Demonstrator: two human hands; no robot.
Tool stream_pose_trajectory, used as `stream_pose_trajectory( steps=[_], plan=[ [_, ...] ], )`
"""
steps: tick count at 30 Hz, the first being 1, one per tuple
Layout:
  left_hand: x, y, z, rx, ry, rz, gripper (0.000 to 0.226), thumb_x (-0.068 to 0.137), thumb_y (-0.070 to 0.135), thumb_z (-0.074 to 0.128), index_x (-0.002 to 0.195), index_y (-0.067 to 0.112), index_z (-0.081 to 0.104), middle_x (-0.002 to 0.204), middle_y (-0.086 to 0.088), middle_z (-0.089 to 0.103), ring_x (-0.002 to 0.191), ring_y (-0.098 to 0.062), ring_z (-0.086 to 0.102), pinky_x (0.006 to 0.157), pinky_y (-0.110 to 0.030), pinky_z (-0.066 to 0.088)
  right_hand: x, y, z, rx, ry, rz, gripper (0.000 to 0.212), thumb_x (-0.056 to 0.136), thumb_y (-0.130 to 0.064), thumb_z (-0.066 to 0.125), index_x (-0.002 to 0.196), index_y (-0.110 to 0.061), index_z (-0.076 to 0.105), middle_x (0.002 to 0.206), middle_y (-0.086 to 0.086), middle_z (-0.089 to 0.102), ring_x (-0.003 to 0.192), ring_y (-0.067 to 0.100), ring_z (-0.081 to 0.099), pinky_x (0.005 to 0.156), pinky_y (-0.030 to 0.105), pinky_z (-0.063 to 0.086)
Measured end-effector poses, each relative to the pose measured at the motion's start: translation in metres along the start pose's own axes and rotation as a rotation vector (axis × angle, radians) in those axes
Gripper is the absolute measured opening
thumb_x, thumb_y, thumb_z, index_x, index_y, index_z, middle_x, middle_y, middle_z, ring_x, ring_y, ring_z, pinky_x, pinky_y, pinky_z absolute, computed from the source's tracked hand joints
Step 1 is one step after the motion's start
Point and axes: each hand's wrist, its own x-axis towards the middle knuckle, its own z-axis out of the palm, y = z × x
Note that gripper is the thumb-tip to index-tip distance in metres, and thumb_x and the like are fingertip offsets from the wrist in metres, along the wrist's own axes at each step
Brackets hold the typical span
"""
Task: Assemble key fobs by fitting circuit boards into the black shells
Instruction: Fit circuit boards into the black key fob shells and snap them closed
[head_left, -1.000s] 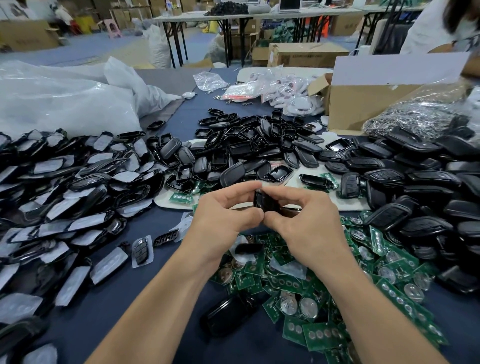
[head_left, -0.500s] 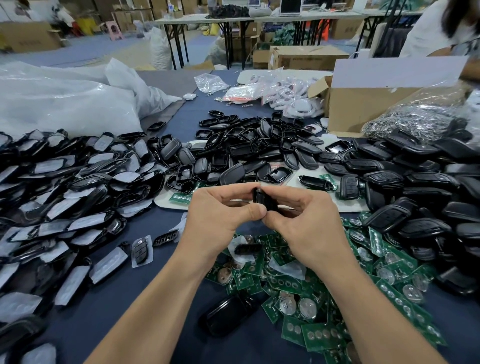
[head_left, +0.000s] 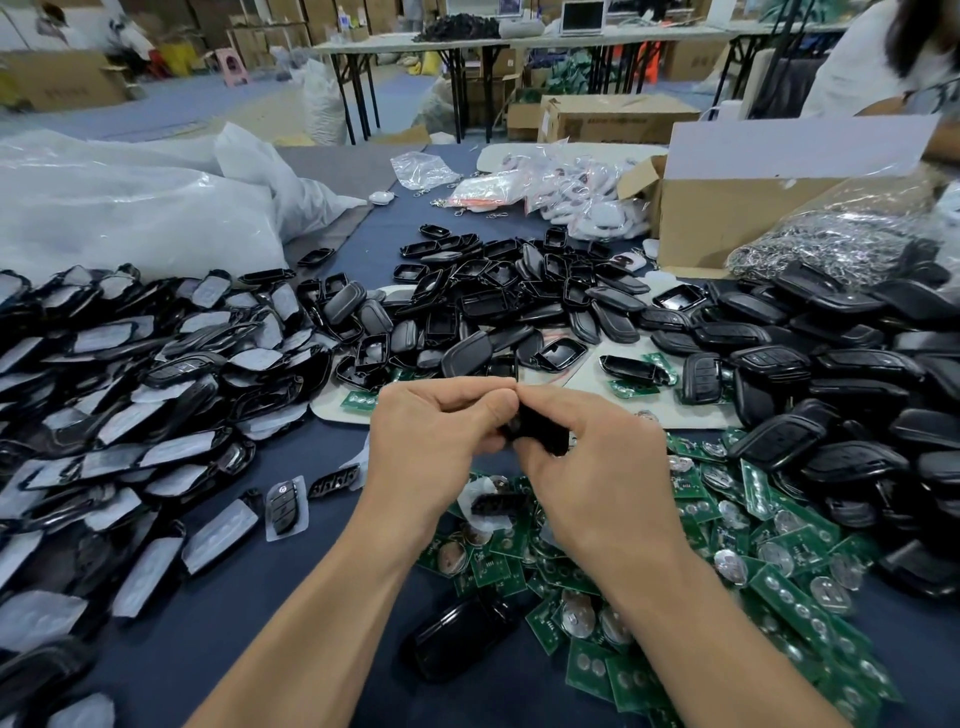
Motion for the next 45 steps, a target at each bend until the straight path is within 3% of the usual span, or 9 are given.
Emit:
stream_pose_trajectory(
  steps=[4,12,16,23,28,34,38,41,45],
  plan=[
    [0.000,0.001,0.001,-0.075,0.044,-0.059,0.028,0.087,0.000,0.077,0.078,0.025,0.085,0.080,-0.009,0.080,0.076,-0.019,0.078,0.062,-0.021,0.059,0.001,-0.002,0.002,-0.059,0.053,-0.027,0.050,0.076,-0.006,0.081,0.121,-0.027,0.078,0.119,-0.010,0.075,0.115,0.005,0.067,0.106,0.031,0.052],
    [-0.001,0.002,0.002,-0.097,0.092,-0.034,0.019,0.086,-0.005,0.076,0.081,0.012,0.084,0.080,-0.014,0.079,0.074,-0.024,0.077,0.063,-0.026,0.061,0.006,0.001,-0.010,-0.015,-0.040,-0.033,0.051,0.077,-0.007,0.084,0.122,-0.030,0.076,0.119,-0.015,0.074,0.116,-0.006,0.060,0.103,0.002,0.037],
    [-0.001,0.002,0.001,-0.080,0.087,-0.031,0.021,0.085,-0.005,0.076,0.079,0.013,0.084,0.080,-0.014,0.079,0.074,-0.025,0.077,0.065,-0.029,0.062,0.006,0.005,-0.011,0.019,-0.065,-0.014,0.048,0.079,-0.014,0.084,0.121,-0.035,0.076,0.113,-0.022,0.074,0.101,-0.026,0.056,0.094,-0.003,0.038],
    [0.002,0.009,-0.001,-0.173,0.077,-0.077,0.029,0.087,-0.004,0.074,0.071,0.018,0.083,0.074,-0.007,0.078,0.068,-0.017,0.076,0.061,-0.023,0.060,0.010,0.008,-0.010,0.233,-0.018,0.152,0.039,0.075,-0.023,0.086,0.110,-0.039,0.079,0.100,-0.026,0.076,0.097,-0.006,0.070,0.087,0.019,0.056],
    [0.003,0.010,-0.002,-0.188,0.047,-0.051,0.032,0.088,-0.006,0.072,0.070,0.018,0.083,0.074,-0.007,0.078,0.068,-0.018,0.076,0.063,-0.023,0.060,0.017,0.012,-0.012,0.739,-0.090,0.400,0.018,0.087,-0.003,0.079,0.096,-0.018,0.082,0.091,0.004,0.081,0.089,0.022,0.078,0.072,0.028,0.062],
    [0.001,0.007,-0.001,-0.075,-0.023,-0.059,0.025,0.089,0.005,0.077,0.078,0.026,0.085,0.085,-0.009,0.080,0.081,-0.022,0.078,0.067,-0.025,0.062,0.017,0.016,-0.013,0.690,-0.046,0.378,0.022,0.085,0.000,0.079,0.088,-0.021,0.083,0.086,0.004,0.080,0.084,0.024,0.077,0.073,0.031,0.062],
    [0.001,0.007,-0.002,-0.060,-0.048,-0.057,0.026,0.088,0.006,0.077,0.078,0.028,0.085,0.085,-0.008,0.081,0.082,-0.022,0.079,0.068,-0.023,0.061,0.015,0.016,-0.013,0.616,-0.026,0.327,0.019,0.080,-0.013,0.082,0.090,-0.030,0.083,0.084,0.001,0.080,0.081,0.025,0.077,0.080,0.047,0.064],
    [0.002,0.007,-0.005,-0.071,-0.051,-0.057,0.025,0.087,0.004,0.078,0.078,0.026,0.085,0.085,-0.010,0.080,0.084,-0.025,0.079,0.069,-0.025,0.062,0.015,0.015,-0.014,0.567,-0.022,0.285,0.018,0.078,-0.020,0.080,0.091,-0.033,0.083,0.082,-0.004,0.080,0.080,0.020,0.077,0.080,0.048,0.064],
    [0.001,0.006,-0.003,-0.083,-0.038,-0.048,0.023,0.084,0.002,0.080,0.079,0.024,0.085,0.084,-0.011,0.080,0.084,-0.026,0.079,0.069,-0.025,0.062,0.016,0.015,-0.015,0.576,-0.017,0.284,0.022,0.080,-0.008,0.083,0.089,-0.029,0.084,0.083,-0.003,0.080,0.081,0.017,0.077,0.081,0.046,0.064]
  ],
)
